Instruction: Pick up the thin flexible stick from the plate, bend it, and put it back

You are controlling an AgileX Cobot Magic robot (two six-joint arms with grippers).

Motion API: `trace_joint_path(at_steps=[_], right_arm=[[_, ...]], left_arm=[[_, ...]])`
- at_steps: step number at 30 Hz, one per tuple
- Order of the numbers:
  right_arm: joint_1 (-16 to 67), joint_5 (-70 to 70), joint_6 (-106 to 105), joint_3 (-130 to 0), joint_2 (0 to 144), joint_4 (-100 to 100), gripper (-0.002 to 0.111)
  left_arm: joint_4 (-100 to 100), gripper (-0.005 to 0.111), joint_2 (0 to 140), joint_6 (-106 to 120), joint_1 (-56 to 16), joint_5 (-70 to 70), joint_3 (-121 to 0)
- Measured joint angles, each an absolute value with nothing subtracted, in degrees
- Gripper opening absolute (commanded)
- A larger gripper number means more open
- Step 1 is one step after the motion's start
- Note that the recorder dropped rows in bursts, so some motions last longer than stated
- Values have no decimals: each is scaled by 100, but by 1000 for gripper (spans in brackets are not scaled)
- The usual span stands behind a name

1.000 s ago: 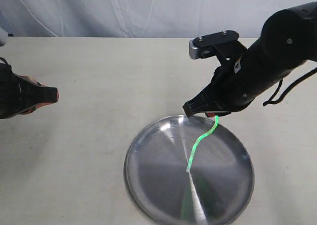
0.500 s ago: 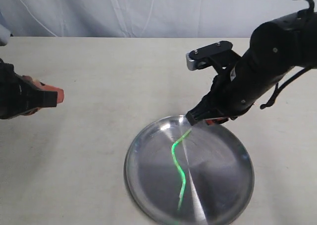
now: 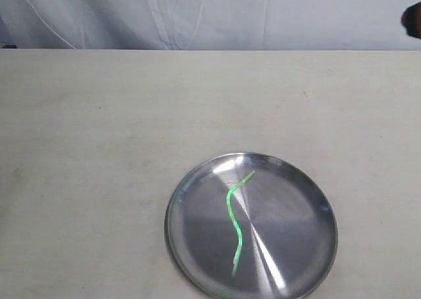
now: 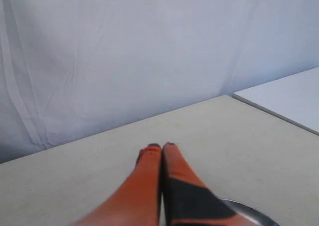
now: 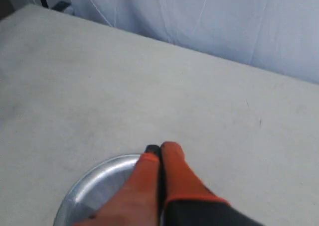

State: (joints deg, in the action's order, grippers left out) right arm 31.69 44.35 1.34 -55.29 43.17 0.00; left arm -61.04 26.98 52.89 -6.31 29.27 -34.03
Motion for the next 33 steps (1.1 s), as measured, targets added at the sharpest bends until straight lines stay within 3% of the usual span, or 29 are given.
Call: trace_joint_path(at_steps=[8,18,22,33], right_arm=[[3169,4361,169,-5524,3005,76,-1],[897,1971,282,-2969,1959,-140,-1],[424,1111,302,-1929,1433,-100,-1],[-69,2429,327,-670,52,-68,-1]], left_arm=[[-6059,0,2566,5289,-631,2942,-3403],[-6033,0,2566,5289,-631,2946,-3403],[-6011,0,2566,5289,-631,2946,-3403],[-6011,0,2566,5289,-631,2946,-3403]])
